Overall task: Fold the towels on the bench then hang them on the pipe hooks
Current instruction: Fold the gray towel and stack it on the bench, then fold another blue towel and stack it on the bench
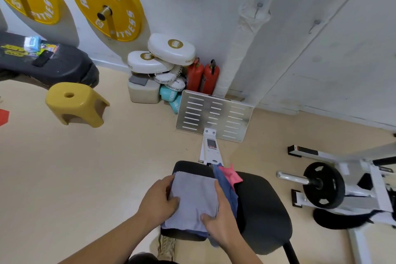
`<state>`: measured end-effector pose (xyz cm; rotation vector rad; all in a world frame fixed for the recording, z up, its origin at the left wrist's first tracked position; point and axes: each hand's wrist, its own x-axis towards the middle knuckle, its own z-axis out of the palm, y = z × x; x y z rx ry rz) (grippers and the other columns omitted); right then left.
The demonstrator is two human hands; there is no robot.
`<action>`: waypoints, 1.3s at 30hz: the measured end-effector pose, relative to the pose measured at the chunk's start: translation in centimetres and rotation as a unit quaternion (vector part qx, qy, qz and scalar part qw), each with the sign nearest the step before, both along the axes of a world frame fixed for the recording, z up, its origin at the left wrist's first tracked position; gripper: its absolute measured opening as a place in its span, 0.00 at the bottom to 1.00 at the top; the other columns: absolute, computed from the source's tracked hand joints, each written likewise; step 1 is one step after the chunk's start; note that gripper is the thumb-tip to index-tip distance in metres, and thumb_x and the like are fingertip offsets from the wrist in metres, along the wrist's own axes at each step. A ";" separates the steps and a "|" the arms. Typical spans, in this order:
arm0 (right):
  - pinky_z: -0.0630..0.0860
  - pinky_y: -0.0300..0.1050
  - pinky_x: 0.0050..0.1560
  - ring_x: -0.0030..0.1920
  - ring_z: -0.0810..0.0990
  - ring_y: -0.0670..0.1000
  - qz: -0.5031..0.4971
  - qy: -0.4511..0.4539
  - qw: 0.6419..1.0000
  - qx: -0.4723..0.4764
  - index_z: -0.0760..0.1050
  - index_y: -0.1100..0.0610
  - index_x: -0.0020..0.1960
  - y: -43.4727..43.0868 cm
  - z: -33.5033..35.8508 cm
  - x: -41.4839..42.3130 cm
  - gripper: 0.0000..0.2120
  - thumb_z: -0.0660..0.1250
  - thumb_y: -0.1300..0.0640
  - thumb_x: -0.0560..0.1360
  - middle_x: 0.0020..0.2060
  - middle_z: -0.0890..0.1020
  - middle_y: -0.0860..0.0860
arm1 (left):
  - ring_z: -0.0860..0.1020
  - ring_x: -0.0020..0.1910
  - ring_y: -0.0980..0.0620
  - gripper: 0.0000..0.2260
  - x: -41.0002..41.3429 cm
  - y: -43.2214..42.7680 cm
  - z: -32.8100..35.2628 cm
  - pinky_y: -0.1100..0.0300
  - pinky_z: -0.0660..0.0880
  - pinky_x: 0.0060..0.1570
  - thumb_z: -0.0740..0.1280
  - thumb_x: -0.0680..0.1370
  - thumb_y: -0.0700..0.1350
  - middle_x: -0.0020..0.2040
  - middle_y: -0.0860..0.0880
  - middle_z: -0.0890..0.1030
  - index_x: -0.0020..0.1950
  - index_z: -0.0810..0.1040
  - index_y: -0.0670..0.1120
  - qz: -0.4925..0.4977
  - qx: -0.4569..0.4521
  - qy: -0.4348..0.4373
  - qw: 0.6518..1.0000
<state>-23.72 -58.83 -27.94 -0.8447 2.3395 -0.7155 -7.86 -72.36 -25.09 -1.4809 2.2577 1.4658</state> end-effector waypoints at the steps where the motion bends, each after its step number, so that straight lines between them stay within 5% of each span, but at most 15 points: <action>1: 0.59 0.51 0.79 0.78 0.61 0.44 0.042 -0.010 0.999 0.031 0.49 0.35 0.80 0.4 0.4 0.0 0.43 0.62 0.32 0.69 0.78 0.59 0.39 | 0.77 0.57 0.52 0.29 0.0 0.0 -0.1 0.67 0.73 0.50 0.69 0.76 0.48 0.64 0.51 0.76 0.76 0.67 0.51 -0.023 -0.047 -0.029 0.998; 4: 0.73 0.46 0.69 0.74 0.64 0.50 0.150 -0.002 0.980 0.132 0.52 0.37 0.78 1.6 1.2 -0.3 0.39 0.65 0.36 0.71 0.74 0.57 0.46 | 0.79 0.60 0.45 0.29 -0.4 0.3 -0.2 0.57 0.80 0.49 0.71 0.70 0.46 0.65 0.47 0.77 0.72 0.74 0.50 -0.150 -0.224 -0.017 0.963; 10: 0.58 0.40 0.76 0.80 0.56 0.45 0.224 0.024 0.966 0.125 0.56 0.43 0.81 2.0 -0.1 -0.9 0.37 0.64 0.36 0.75 0.81 0.56 0.43 | 0.83 0.55 0.50 0.31 -0.5 1.7 -1.0 0.60 0.83 0.45 0.77 0.59 0.59 0.60 0.52 0.83 0.63 0.81 0.59 -0.370 -0.219 -0.068 0.900; 16: 0.61 0.45 0.77 0.79 0.56 0.42 0.234 0.001 0.964 0.125 0.50 0.38 0.81 2.3 -0.7 -1.1 0.37 0.58 0.32 0.77 0.82 0.50 0.37 | 0.83 0.55 0.50 0.33 -0.6 2.0 -1.4 0.59 0.84 0.40 0.82 0.56 0.57 0.59 0.52 0.83 0.60 0.81 0.58 -0.353 -0.221 -0.089 0.905; 19: 0.65 0.41 0.76 0.73 0.61 0.35 0.192 -0.078 0.974 0.094 0.63 0.39 0.77 2.8 0.1 -2.4 0.31 0.63 0.34 0.77 0.76 0.60 0.31 | 0.84 0.49 0.49 0.31 -1.4 2.1 -1.1 0.59 0.84 0.37 0.82 0.53 0.57 0.54 0.51 0.84 0.56 0.83 0.57 -0.361 -0.234 -0.098 0.898; 22: 0.76 0.43 0.62 0.57 0.78 0.39 0.091 -0.062 0.993 0.045 0.78 0.41 0.59 3.3 0.6 -4.9 0.11 0.61 0.41 0.81 0.58 0.80 0.37 | 0.83 0.45 0.48 0.26 -2.8 2.0 -0.2 0.57 0.82 0.36 0.78 0.54 0.55 0.49 0.51 0.83 0.51 0.84 0.55 -0.364 -0.260 -0.096 0.889; 25: 0.77 0.43 0.51 0.47 0.78 0.43 0.060 0.005 0.991 0.117 0.77 0.46 0.55 3.5 -0.4 -8.0 0.09 0.61 0.45 0.81 0.51 0.80 0.44 | 0.80 0.43 0.51 0.16 -4.5 2.3 1.3 0.61 0.76 0.33 0.74 0.60 0.52 0.46 0.53 0.81 0.47 0.81 0.54 -0.358 -0.267 -0.071 0.892; 27: 0.78 0.46 0.47 0.45 0.77 0.47 0.059 0.017 0.985 0.161 0.76 0.49 0.51 3.1 -1.4 -9.6 0.09 0.62 0.46 0.79 0.48 0.78 0.48 | 0.79 0.47 0.51 0.13 -5.3 2.6 2.2 0.62 0.69 0.34 0.71 0.68 0.50 0.50 0.54 0.79 0.52 0.81 0.53 -0.339 -0.252 -0.049 0.905; 30: 0.73 0.46 0.44 0.50 0.74 0.50 0.105 0.062 0.966 0.226 0.77 0.50 0.53 2.2 -2.9 -10.0 0.12 0.63 0.43 0.79 0.50 0.78 0.49 | 0.76 0.57 0.50 0.15 -5.3 3.1 2.3 0.61 0.67 0.43 0.63 0.79 0.49 0.59 0.52 0.75 0.65 0.76 0.51 -0.305 -0.216 -0.023 0.927; 34: 0.70 0.51 0.53 0.58 0.72 0.54 0.174 0.166 0.923 0.301 0.79 0.49 0.56 1.3 -5.0 -8.3 0.20 0.61 0.36 0.77 0.54 0.77 0.50 | 0.77 0.56 0.49 0.15 -3.8 3.1 2.0 0.55 0.75 0.46 0.62 0.78 0.48 0.58 0.52 0.75 0.64 0.76 0.52 -0.274 -0.189 -0.004 0.943; 39: 0.69 0.51 0.55 0.57 0.73 0.53 0.140 0.138 0.934 0.299 0.78 0.49 0.55 1.1 -4.6 -7.9 0.12 0.62 0.44 0.80 0.52 0.78 0.49 | 0.77 0.55 0.52 0.16 -2.1 3.0 1.3 0.57 0.77 0.49 0.61 0.78 0.50 0.59 0.54 0.75 0.65 0.76 0.53 -0.254 -0.184 0.007 0.950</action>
